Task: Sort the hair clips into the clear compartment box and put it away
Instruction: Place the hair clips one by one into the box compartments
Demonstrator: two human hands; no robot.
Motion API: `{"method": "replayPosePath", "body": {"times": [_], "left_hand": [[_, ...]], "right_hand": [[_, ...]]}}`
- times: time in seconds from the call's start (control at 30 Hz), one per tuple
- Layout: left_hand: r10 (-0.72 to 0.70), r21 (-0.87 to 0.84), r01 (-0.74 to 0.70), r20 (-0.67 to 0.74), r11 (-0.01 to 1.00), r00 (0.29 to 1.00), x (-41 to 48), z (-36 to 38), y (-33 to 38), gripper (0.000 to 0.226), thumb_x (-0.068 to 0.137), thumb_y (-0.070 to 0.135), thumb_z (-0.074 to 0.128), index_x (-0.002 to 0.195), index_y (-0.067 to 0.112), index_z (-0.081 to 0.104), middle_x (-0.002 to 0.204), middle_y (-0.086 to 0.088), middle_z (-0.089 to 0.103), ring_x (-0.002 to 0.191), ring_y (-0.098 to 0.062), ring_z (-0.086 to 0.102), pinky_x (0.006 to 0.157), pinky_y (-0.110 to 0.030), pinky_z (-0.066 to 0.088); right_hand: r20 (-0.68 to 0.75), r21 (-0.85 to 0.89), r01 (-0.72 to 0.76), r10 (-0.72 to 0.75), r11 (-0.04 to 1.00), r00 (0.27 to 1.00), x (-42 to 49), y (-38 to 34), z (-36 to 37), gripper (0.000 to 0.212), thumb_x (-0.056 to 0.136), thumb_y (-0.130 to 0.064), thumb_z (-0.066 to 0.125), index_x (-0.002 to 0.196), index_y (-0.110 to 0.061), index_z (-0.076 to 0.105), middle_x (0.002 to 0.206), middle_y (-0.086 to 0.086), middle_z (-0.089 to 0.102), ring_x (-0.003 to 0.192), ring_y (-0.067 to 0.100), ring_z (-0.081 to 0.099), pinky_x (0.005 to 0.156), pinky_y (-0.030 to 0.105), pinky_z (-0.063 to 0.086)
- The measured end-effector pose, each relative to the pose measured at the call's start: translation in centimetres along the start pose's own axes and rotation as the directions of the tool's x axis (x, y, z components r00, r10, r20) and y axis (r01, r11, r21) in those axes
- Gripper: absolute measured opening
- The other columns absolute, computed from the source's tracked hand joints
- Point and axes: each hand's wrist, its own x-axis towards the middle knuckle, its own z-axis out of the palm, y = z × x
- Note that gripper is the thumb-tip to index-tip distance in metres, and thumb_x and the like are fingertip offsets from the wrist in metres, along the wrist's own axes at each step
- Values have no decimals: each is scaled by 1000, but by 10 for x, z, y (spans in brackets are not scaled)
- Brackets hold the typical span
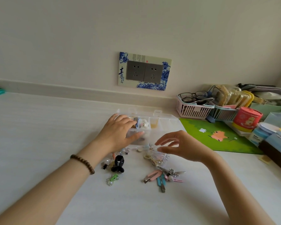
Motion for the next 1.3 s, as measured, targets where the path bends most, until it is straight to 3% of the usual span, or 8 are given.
{"method": "replayPosePath", "body": {"times": [0.1,0.23,0.47,0.8,0.9,1.03,1.2,1.3], "left_hand": [[-7,-22,7,-2,1000,1000,2,0,-1,88,74,75,3,133,24,44,141,6,44,135,-13,29,112,-33,9],[2,-28,-3,-42,1000,999,0,4,-2,83,79,71,3,130,24,48,138,5,49,134,-14,32,111,-33,13],[25,-1,-26,-109,1000,994,-3,8,-3,72,85,65,7,138,26,36,139,4,47,136,-17,29,114,-39,9],[35,-104,-49,-140,993,990,-5,12,5,71,83,69,3,130,37,46,134,7,53,129,-15,39,113,-35,9],[33,-116,-51,-152,992,988,-4,14,1,64,86,67,8,130,39,46,133,10,53,129,-11,38,112,-32,7],[48,-120,-67,-155,991,987,-4,16,-2,59,87,64,12,130,40,44,133,13,52,130,-10,36,112,-30,6],[50,-155,-77,-172,985,984,-4,16,-2,58,88,63,15,133,37,41,137,12,48,131,-10,34,111,-28,5],[56,-233,-102,-198,967,979,-5,14,-2,56,88,62,21,133,35,41,139,12,46,131,-7,33,111,-25,8]], "right_hand": [[19,-114,4,-1,994,1000,0,3,3,27,78,-41,68,102,-28,69,106,-16,68,97,-7,58,89,10,43],[-9,-208,-8,6,978,1000,-1,7,0,20,78,-34,70,98,-30,68,97,-17,67,87,-4,56,69,5,40],[37,-179,-62,70,982,997,0,11,5,19,78,-22,73,96,-18,68,94,-2,69,83,12,65,77,25,54],[-376,293,58,59,954,925,2,-6,-6,29,79,-16,70,99,-6,52,88,4,67,70,14,67,65,27,55],[-486,254,58,75,966,871,19,2,-14,24,77,-15,73,95,-5,60,85,2,68,70,9,63,69,21,54],[-476,180,80,16,980,879,48,2,-21,16,79,-17,71,91,-8,67,85,2,71,69,1,65,70,15,54],[-267,-174,45,-91,984,959,69,2,-17,15,85,-20,65,98,-14,70,96,2,73,80,6,62,81,24,52],[-350,-305,38,-149,952,925,62,3,-15,19,89,-23,59,105,-20,68,107,-5,69,89,5,58,82,23,45]]}}
